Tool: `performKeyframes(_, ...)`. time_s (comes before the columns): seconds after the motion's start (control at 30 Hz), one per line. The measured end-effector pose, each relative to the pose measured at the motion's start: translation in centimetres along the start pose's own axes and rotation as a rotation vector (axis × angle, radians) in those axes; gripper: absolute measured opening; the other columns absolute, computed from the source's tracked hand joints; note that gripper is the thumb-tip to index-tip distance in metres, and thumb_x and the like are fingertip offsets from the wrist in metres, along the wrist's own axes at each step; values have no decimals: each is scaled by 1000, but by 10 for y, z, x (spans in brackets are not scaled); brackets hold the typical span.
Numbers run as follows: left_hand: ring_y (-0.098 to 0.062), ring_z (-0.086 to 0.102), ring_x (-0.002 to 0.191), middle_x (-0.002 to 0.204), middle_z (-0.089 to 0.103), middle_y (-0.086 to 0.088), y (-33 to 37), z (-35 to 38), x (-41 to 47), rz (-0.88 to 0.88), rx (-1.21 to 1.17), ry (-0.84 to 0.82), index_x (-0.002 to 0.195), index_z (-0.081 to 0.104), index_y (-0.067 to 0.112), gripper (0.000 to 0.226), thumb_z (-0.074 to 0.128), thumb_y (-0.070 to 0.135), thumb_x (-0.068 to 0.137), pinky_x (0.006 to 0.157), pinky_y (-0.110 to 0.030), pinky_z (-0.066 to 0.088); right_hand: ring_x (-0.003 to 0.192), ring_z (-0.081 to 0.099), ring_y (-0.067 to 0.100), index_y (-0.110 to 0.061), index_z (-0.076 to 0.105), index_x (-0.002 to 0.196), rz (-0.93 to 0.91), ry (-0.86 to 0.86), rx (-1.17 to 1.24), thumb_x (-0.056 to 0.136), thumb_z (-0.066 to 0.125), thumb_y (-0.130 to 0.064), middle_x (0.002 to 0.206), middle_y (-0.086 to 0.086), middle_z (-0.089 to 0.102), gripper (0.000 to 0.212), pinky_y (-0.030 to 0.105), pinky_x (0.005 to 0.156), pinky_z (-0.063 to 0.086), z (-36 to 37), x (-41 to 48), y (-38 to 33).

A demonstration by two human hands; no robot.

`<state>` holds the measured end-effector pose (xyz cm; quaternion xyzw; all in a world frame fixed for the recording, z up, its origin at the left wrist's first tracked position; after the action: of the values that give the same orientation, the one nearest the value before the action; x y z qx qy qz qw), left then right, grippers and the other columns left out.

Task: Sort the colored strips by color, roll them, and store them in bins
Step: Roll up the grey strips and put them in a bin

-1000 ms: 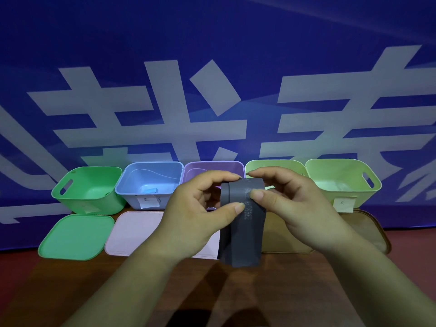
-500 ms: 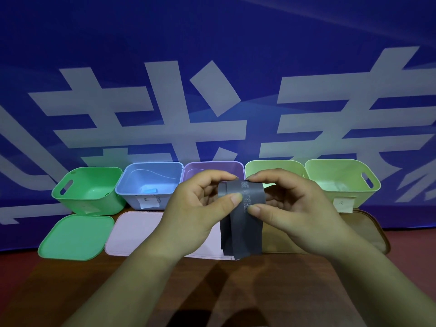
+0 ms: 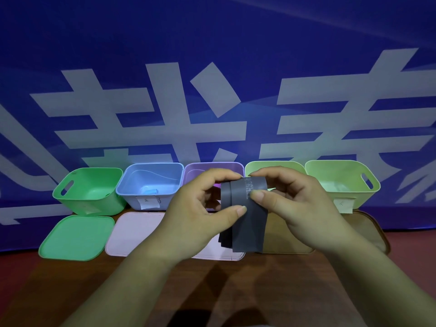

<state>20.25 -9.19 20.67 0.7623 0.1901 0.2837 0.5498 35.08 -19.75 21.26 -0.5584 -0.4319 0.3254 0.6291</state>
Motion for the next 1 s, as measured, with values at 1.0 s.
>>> performKeyframes(1.0,-25,64,110,119,65,10,-5,0,2,-33,33,-63,123,57,40,55,78,35,72,91,-51,56,81,66,14,-18,68,106,-7,-35,33,75,74,-12,100,1,71,33,23,72,54,-3,-2,10)
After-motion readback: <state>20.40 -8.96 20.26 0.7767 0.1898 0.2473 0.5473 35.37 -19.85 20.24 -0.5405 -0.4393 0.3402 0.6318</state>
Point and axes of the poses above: each hand's wrist, its own x-axis towards the middle knuckle, its own z-axis out of the palm, y = z × x, the point moved 4 cm from there along x, towards the middle knuckle
